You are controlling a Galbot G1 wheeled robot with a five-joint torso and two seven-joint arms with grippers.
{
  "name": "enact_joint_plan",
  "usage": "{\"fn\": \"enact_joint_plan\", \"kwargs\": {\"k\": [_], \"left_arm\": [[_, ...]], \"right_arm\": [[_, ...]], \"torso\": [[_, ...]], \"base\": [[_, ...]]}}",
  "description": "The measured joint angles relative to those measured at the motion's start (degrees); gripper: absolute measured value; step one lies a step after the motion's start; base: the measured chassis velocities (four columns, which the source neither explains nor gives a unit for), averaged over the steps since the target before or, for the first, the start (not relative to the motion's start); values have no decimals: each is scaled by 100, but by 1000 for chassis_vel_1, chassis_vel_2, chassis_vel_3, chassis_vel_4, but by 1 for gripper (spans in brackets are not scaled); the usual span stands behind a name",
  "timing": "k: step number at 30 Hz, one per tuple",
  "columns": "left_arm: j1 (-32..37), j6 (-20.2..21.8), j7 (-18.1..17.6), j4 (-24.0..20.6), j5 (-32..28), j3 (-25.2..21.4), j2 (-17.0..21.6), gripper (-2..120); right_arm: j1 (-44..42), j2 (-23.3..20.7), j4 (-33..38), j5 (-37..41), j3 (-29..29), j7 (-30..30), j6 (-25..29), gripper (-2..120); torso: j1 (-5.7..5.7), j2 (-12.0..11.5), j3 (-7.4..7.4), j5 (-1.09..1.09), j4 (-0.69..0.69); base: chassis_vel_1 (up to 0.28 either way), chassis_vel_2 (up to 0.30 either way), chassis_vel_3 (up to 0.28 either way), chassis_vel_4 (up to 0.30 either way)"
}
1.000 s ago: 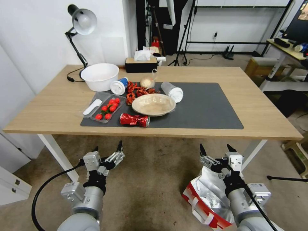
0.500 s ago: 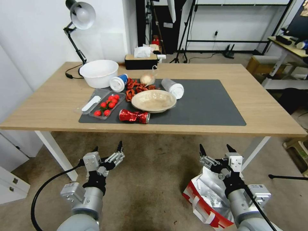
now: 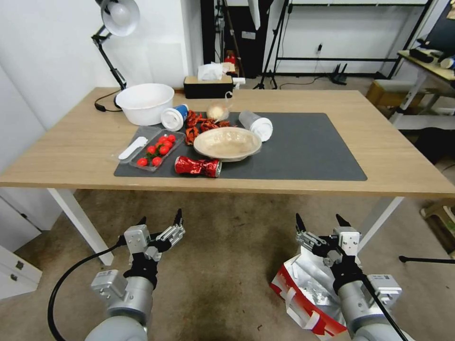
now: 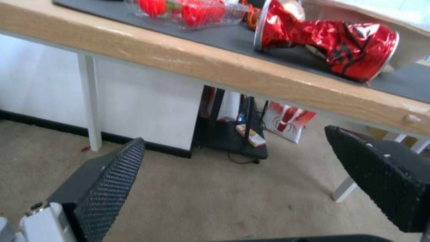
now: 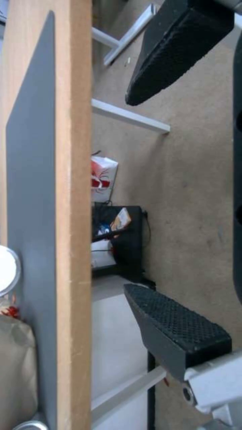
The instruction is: Pick up the food delivery bag from the floor and place it on the table.
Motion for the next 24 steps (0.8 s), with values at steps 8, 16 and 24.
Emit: {"fn": "enact_joint_plan", "kwargs": {"k": [8, 16, 24], "left_arm": [[-28, -6, 1, 81, 16, 36, -6, 100], [-5, -17, 1, 101, 18, 26, 80, 100], [-39, -19, 6, 141, -26, 5, 74, 100]], "right_arm": [[-8, 3, -45, -12, -1, -13, 12, 100], [9, -20, -61, -13, 11, -38, 9, 100], [31, -14, -92, -26, 22, -49, 6, 100]], "torso": [[-84, -202, -117, 0, 0], [-164, -396, -230, 0, 0], [-229, -564, -333, 0, 0]], "base": [[0, 0, 0, 0], [0, 0, 0, 0], [0, 0, 0, 0]]}}
